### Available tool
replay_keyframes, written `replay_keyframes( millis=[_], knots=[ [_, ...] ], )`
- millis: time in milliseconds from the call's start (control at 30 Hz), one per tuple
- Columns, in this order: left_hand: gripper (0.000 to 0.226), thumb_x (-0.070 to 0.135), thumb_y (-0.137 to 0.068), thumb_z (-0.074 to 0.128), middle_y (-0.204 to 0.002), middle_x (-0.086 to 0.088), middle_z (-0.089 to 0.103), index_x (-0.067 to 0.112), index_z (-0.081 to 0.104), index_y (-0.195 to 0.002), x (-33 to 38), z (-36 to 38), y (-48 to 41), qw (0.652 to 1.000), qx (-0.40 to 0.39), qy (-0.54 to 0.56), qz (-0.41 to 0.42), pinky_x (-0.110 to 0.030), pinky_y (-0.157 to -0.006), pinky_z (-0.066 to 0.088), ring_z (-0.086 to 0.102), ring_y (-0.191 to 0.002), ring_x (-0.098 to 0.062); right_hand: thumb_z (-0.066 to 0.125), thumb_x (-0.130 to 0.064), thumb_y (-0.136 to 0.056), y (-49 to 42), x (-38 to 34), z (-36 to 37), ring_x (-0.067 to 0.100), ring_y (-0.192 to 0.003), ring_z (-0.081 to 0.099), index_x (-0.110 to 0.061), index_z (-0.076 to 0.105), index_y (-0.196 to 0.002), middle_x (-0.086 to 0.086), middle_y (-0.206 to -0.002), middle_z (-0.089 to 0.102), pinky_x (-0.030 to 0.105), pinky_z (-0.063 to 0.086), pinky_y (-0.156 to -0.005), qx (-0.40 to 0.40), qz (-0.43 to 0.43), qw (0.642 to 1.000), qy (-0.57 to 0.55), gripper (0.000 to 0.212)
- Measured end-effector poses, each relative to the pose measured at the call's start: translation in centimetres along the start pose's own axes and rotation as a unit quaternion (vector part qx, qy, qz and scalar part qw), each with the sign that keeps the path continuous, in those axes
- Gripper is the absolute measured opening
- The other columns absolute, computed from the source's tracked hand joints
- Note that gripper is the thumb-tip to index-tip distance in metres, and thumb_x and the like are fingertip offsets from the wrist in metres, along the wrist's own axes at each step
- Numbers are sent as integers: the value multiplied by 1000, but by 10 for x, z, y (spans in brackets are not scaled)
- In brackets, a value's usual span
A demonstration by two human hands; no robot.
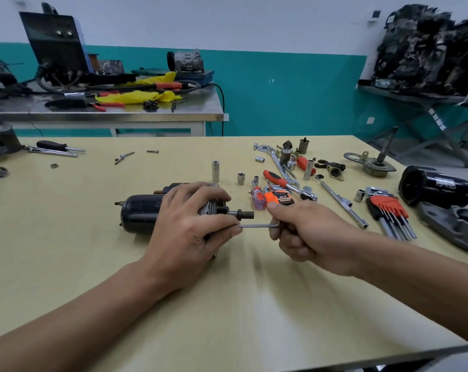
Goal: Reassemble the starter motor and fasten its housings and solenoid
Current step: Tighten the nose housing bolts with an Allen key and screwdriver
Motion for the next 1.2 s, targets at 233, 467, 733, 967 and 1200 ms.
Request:
replay_keyframes(
  millis=[233,467,733,967,1200],
  knots=[
    [28,41,-94,59,-112,-1,68,23,80,-88,-1,-1,1,1000,1,2,0,-50,-91,41,57,-112,-33,40,-64,-95,11,-25,-8,7,-52,49,-18,66,-75,-4,-58,57,28,41,-50,65,-246,881,398,56],
    [27,41,-94,59,-112,-1,67,24,79,-88,-1,-1,2,1000,6,2,5,-49,-92,41,56,-112,-32,53,-38,-100,23,-29,-12,27,-68,63,-4,74,-99,6,-79,68,41,51,-48,91,-536,583,604,40],
    [29,41,-95,59,-111,-2,68,22,78,-84,-1,0,2,1000,14,-1,-1,-49,-92,40,57,-112,-33,53,-54,-94,15,10,1,13,-37,40,-14,61,-53,1,-42,48,23,35,-40,7,-139,980,144,57],
    [30,39,-94,58,-110,-2,68,18,79,-85,-1,0,2,1000,18,-9,0,-50,-92,41,57,-111,-33,40,-63,-95,20,-11,-3,4,-47,45,-17,72,-75,-8,-58,62,15,36,-50,-23,-128,955,265,59],
    [31,39,-95,57,-109,-3,68,18,79,-85,-2,0,2,999,30,-12,7,-49,-92,41,57,-111,-34,56,-39,-99,36,-30,-6,30,-72,66,-3,73,-99,9,-84,69,39,53,-51,45,-569,550,610,40]
  ],
)
Point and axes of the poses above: each hand's wrist, its own y-axis away from the middle knuckle, its own z-axis out of the palm, x = y × z, the point moved 5 cm from there along -y, towards the middle knuckle
